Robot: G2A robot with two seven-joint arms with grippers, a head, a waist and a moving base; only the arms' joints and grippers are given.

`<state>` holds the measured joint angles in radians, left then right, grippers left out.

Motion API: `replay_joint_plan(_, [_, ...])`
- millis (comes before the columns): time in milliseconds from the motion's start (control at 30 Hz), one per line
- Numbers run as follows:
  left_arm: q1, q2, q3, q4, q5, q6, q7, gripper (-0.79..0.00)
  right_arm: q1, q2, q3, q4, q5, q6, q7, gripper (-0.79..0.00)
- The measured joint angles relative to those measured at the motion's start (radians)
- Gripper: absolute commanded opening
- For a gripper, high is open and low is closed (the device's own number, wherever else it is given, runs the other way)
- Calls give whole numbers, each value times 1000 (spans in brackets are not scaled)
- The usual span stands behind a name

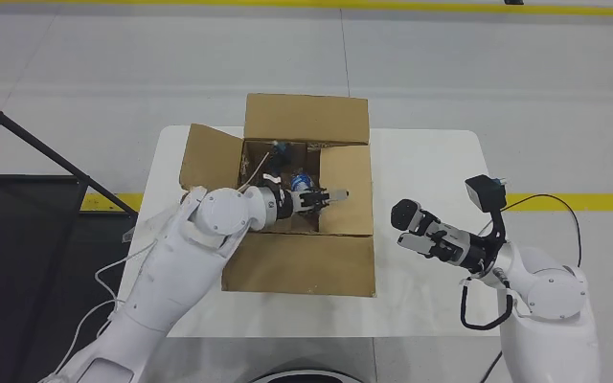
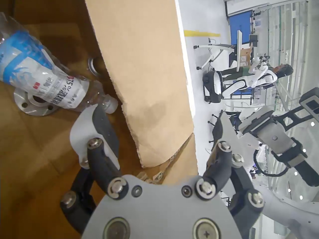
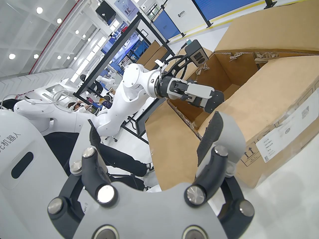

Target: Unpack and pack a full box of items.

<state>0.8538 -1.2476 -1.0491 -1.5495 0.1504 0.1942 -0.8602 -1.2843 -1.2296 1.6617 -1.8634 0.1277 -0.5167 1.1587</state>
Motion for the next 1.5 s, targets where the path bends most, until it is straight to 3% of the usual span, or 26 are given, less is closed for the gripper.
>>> replay_joint_plan(467, [-8,-8,7,68,-86,-101,14,0,0,0,0,0,0,0,0,0])
replay_joint_plan(867, [12,0,-24,24,-124,-130,-6,0,0,0,0,0,0,0,0,0])
replay_joint_plan(1167, [21,3,-31,-77,-121,-131,18,0,0,0,0,0,0,0,0,0])
replay_joint_plan(1333, [18,-2,-15,-131,-114,-131,67,0,-7,1,1,-4,-5,6,-18,0])
replay_joint_plan(1500, [-16,-17,36,-130,-112,-125,118,0,-48,11,40,-18,6,-10,-66,0])
